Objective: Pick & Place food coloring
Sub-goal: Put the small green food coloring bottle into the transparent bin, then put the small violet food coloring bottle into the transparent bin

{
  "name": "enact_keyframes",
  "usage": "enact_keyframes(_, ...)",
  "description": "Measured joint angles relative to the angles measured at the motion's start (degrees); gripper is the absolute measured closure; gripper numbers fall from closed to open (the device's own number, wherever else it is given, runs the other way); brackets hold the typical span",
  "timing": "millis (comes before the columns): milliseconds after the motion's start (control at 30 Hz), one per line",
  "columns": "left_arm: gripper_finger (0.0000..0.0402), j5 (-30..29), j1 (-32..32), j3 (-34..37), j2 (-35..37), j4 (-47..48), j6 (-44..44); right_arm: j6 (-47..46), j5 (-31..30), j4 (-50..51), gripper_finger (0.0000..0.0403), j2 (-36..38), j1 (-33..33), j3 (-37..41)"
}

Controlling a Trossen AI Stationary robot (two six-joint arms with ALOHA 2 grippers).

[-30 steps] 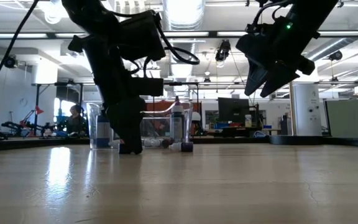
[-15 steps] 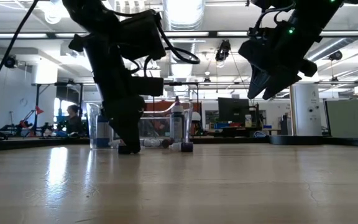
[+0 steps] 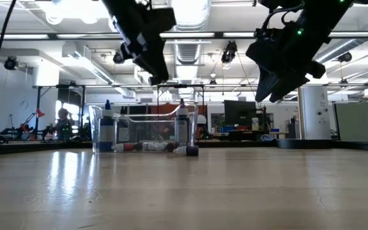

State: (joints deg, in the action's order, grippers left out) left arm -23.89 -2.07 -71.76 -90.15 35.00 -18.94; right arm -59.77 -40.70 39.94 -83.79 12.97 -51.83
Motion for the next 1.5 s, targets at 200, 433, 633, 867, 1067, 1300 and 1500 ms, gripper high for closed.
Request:
enact_keyframes(200,0.0348,1.4,9.6,0.1,-0.6,0.7,-0.3,0.0,0.0,0.0,0.0177,0.0,0.0,0.0)
enact_keyframes(433,0.0278,5.2,14.6,0.1,-0.3,0.7,-0.5,0.2,2.0,-0.5,0.0178,0.0,0.0,0.0)
enact_keyframes(633,0.0267,11.5,9.7,-0.6,3.5,0.1,1.3,1.2,2.1,-1.8,0.0179,0.0,0.2,0.2)
enact_keyframes(867,0.0266,20.5,1.5,2.3,6.5,1.3,2.3,1.1,7.1,-10.8,0.0179,0.0,-1.3,2.6)
enact_keyframes(1067,0.0266,22.0,-4.8,9.3,6.1,-1.6,1.7,6.7,14.2,-28.5,0.0179,0.0,-2.9,6.8)
enact_keyframes(1300,0.0266,21.8,-6.9,18.4,3.5,-19.8,-4.1,1.3,20.8,-32.1,0.0179,-2.3,-6.3,7.3)
enact_keyframes(1500,0.0266,10.6,-6.2,21.2,-0.2,-27.2,-11.0,-4.9,28.3,-36.6,0.0179,-8.6,-9.8,7.3)
